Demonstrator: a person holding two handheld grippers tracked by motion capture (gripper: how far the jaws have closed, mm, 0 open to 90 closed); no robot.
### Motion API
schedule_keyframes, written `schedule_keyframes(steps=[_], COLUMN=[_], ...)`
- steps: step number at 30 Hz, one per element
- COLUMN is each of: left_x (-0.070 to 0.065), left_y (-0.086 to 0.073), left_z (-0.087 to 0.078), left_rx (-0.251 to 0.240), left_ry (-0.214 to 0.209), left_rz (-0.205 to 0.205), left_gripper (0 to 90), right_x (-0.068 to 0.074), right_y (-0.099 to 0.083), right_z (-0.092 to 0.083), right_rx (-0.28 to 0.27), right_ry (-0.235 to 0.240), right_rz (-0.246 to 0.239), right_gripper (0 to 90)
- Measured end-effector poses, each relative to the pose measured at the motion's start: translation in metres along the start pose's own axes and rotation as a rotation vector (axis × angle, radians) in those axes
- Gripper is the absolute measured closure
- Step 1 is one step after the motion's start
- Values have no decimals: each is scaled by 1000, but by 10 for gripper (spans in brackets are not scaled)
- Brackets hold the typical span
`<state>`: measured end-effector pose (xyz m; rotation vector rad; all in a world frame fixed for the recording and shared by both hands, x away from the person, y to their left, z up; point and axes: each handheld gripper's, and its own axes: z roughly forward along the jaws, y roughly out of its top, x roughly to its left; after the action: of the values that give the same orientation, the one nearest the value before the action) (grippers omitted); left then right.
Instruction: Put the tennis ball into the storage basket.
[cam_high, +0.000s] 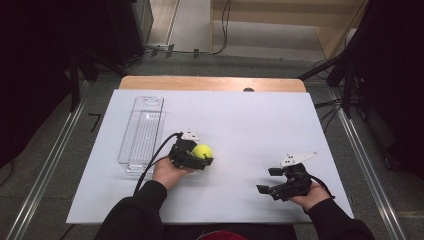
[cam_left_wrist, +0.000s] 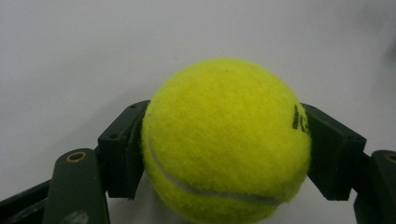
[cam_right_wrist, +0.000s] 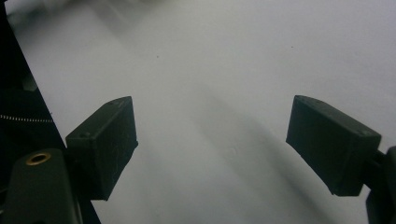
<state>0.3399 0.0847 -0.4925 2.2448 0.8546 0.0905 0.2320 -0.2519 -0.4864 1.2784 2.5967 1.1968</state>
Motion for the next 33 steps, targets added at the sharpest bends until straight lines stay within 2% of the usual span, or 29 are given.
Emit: schedule_keyframes(steps=[17, 29, 33], left_x=[0, -6, -9], left_y=[5, 13, 16], left_z=[-12, -25, -30], left_rx=[-11, -14, -17], left_ry=[-31, -47, -41], left_rz=[-50, -34, -22], left_gripper=[262, 263, 263], right_x=[0, 0, 0], right_y=[0, 0, 0], right_z=[0, 0, 0], right_rx=[-2, -1, -1], right_ry=[0, 1, 0], right_rz=[2, -3, -4], right_gripper=[141, 141, 141])
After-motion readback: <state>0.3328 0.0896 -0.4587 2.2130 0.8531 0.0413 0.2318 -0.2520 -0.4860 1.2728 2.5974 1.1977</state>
